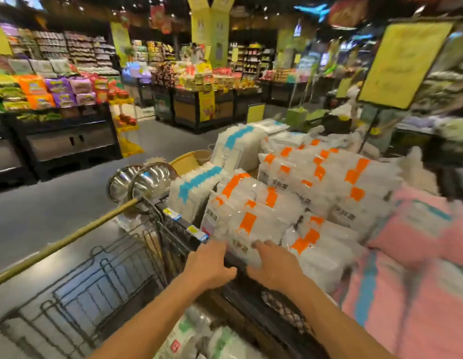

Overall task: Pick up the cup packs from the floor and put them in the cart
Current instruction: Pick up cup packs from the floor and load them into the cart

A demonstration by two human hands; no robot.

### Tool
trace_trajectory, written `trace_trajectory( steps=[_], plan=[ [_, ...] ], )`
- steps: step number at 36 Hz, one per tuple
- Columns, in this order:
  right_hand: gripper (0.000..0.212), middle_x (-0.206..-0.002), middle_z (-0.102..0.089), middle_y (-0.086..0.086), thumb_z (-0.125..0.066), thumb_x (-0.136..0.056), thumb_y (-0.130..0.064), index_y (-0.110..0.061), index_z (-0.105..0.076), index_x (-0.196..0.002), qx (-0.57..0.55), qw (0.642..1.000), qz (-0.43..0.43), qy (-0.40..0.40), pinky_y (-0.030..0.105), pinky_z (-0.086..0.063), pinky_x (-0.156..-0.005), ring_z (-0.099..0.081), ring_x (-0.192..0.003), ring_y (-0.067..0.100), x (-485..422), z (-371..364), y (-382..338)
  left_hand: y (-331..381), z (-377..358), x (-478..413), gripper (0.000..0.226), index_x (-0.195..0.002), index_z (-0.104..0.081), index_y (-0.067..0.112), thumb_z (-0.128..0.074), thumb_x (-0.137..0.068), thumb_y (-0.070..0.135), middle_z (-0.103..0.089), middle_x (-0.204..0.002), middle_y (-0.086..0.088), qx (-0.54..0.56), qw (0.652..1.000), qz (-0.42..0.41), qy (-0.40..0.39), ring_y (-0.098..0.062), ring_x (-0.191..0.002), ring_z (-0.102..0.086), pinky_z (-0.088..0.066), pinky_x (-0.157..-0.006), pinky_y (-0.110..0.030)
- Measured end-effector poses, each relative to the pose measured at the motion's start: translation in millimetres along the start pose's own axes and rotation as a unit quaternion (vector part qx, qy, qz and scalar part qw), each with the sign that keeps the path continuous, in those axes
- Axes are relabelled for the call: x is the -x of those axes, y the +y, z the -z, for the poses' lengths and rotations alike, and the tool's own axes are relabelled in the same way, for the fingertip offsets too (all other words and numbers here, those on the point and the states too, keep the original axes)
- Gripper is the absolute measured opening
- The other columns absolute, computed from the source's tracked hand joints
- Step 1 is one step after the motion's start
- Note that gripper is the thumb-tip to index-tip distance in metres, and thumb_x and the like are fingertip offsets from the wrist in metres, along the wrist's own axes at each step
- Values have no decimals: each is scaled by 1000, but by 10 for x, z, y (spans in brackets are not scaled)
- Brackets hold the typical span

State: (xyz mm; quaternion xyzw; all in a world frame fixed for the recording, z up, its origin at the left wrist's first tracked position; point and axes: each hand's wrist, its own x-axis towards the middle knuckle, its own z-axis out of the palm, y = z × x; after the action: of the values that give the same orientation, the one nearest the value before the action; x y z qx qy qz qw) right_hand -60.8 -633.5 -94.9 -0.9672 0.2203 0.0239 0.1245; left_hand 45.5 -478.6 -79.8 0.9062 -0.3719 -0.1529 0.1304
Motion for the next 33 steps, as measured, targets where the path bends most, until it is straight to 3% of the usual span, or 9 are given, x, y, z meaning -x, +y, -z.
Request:
trace_trajectory(
  steps=[7,9,12,17,20,24,29,33],
  plan=[
    [63,-136,-57,6,-61,-89,-58,-30,-46,-143,-54,978,-198,32,43,-52,-95,-58,-124,31,1495,53,545,997,-323,383,59,-138,-49,25,-64,-87,49,-56,-137,-3,-31,973,-224,-42,-25,-125,-53,-44,-99,-37],
    [60,-132,-57,8,-63,-89,-57,-29,-47,-140,-59,966,-248,37,45,-52,-94,-58,-122,33,1981,82,700,1358,-497,561,62,-139,-46,25,-65,-85,49,-53,-138,-5,-56,962,-257,-69,-25,-126,-52,-45,-99,-38],
    [67,-144,-52,10,-63,-93,-51,-24,-41,-150,-54,943,-325,56,47,-49,-101,-53,-130,34,2759,110,890,1904,-756,920,63,-137,-47,25,-66,-84,52,-53,-136,-8,-84,936,-327,-103,-29,-123,-53,-47,-99,-43],
    [57,-133,-60,7,-63,-92,-51,-25,-49,-141,-63,889,-443,97,45,-53,-94,-59,-122,32,4134,160,1076,2770,-1102,1680,76,-135,-47,30,-50,-69,67,-53,-132,-6,-136,871,-453,-133,-32,-121,-53,-46,-97,-45],
    [52,-128,-63,6,-62,-92,-52,-26,-52,-136,-63,850,-513,103,41,-51,-85,-62,-117,32,4978,137,1106,3230,-1324,2178,59,-131,-51,27,-61,-79,54,-56,-128,-7,-142,829,-525,-131,-31,-117,-56,-50,-92,-44],
    [49,-130,-62,6,-59,-94,-52,-25,-54,-134,-44,797,-593,107,45,-50,-88,-61,-119,32,6091,71,1039,3740,-1607,2957,53,-132,-51,27,-59,-86,52,-55,-126,-4,-190,760,-612,-106,-29,-116,-56,-49,-92,-43],
    [28,-119,-66,12,-61,-91,-46,-21,-51,-99,-44,738,-663,117,45,-53,-91,-63,-113,35,7344,-28,850,4288,-1966,3977,46,-130,-52,22,-55,-92,48,-57,-127,-3,-217,677,-696,-103,-25,-113,-59,-54,-85,-40],
    [39,-126,-64,11,-60,-95,-42,-14,-58,-123,-48,703,-701,109,46,-54,-94,-62,-117,34,8248,-145,673,4598,-2267,4789,27,-113,-53,23,-55,-93,42,-62,-114,-2,-212,647,-724,-111,-27,-103,-60,-53,-81,-40]
  ],
)
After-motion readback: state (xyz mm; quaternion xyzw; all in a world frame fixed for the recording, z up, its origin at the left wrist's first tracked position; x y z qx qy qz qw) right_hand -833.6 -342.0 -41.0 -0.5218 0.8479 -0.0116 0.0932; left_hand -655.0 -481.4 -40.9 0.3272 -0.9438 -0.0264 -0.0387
